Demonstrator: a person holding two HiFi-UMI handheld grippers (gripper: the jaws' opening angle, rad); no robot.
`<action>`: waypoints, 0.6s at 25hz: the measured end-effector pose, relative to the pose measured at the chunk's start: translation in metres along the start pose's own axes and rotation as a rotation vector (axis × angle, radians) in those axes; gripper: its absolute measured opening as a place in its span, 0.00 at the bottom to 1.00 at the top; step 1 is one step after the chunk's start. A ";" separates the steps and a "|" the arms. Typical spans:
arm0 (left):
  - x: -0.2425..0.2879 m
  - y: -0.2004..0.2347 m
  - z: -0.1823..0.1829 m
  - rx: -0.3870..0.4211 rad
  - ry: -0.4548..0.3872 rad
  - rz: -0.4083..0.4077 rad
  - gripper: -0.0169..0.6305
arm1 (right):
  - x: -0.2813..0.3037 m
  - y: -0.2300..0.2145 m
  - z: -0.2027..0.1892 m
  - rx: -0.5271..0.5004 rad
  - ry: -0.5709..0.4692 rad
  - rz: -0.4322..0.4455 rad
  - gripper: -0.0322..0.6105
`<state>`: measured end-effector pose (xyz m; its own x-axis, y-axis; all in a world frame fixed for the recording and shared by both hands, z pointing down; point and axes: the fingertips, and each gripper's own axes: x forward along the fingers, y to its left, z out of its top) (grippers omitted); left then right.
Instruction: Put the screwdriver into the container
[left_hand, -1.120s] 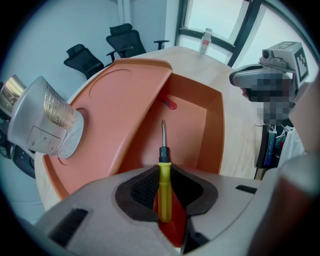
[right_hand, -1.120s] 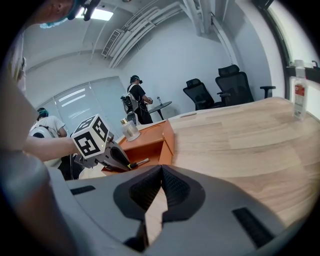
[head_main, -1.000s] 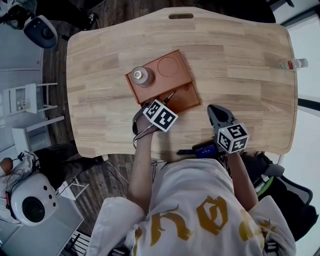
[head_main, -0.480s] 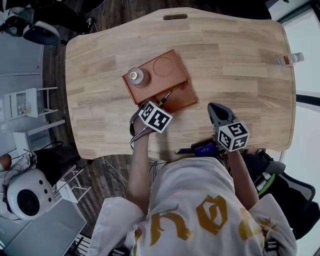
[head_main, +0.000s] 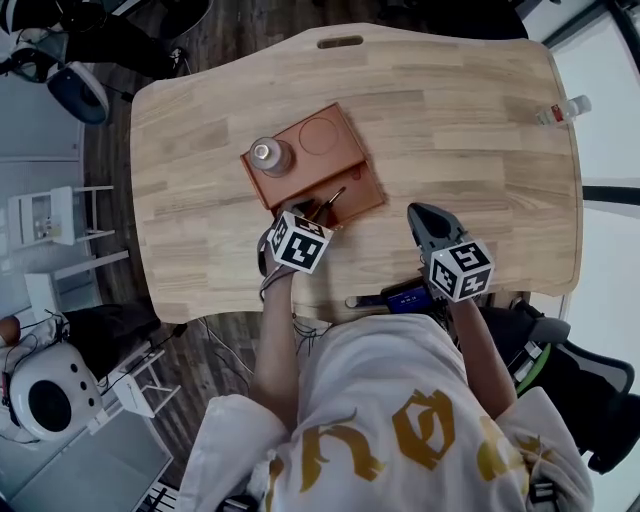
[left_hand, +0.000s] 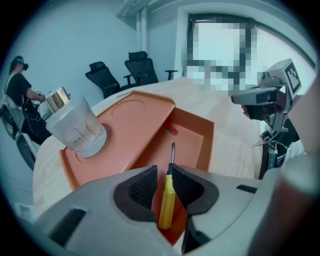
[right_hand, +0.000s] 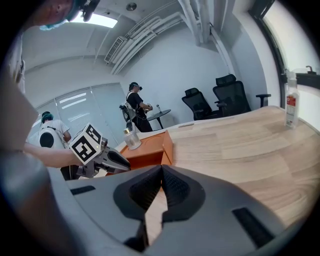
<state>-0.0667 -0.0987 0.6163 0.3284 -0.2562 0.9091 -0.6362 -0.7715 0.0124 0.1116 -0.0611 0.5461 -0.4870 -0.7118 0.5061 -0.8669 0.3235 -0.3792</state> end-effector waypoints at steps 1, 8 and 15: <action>-0.003 0.001 0.002 -0.017 -0.025 0.006 0.16 | -0.003 0.003 0.002 -0.009 -0.006 0.001 0.07; -0.032 0.006 0.006 -0.104 -0.174 0.059 0.14 | -0.017 0.011 0.014 -0.047 -0.043 -0.021 0.07; -0.072 0.011 0.006 -0.261 -0.346 0.084 0.05 | -0.019 0.043 0.038 -0.043 -0.116 0.020 0.07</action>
<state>-0.0929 -0.0924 0.5489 0.4541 -0.5259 0.7192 -0.8112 -0.5778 0.0898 0.0878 -0.0571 0.4911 -0.4912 -0.7711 0.4050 -0.8620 0.3635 -0.3533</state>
